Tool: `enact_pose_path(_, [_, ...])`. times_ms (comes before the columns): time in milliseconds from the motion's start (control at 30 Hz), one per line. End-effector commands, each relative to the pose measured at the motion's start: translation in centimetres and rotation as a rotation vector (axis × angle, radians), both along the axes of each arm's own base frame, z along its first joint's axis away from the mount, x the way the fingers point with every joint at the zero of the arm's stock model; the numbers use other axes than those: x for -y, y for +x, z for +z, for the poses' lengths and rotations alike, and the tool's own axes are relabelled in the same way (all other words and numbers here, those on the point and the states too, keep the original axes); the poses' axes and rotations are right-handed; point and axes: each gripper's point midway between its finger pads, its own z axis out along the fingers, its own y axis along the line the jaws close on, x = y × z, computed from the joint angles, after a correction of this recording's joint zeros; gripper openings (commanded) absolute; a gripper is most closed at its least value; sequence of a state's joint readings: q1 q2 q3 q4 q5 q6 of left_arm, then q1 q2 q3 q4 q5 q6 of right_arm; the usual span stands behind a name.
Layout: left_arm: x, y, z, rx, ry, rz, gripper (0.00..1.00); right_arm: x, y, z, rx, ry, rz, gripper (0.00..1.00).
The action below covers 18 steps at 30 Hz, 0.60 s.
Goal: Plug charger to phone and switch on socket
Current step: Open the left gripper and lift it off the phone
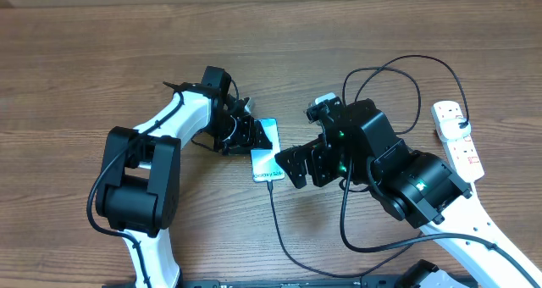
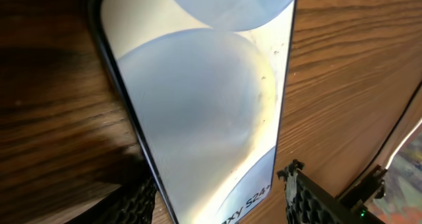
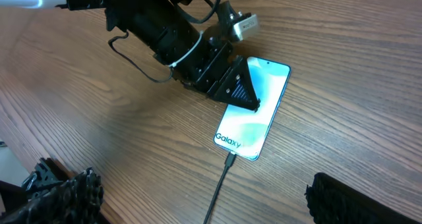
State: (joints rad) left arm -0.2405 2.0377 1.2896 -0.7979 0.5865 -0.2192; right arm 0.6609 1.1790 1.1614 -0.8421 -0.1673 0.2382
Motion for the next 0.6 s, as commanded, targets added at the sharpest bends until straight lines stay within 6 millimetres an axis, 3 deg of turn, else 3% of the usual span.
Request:
enact_pose_path(0, [-3.2,-0.8,-3.5,-0.033,0.196,0.015,0.59,-0.2,0.8,1.0,0.029,0.008,-0.010,1.00])
enact_pose_path(567, [-6.0,-0.4,-4.4,-0.006,0.367,0.028,0.62,-1.5,2.4,0.0,0.029,0.016,-0.010,1.00])
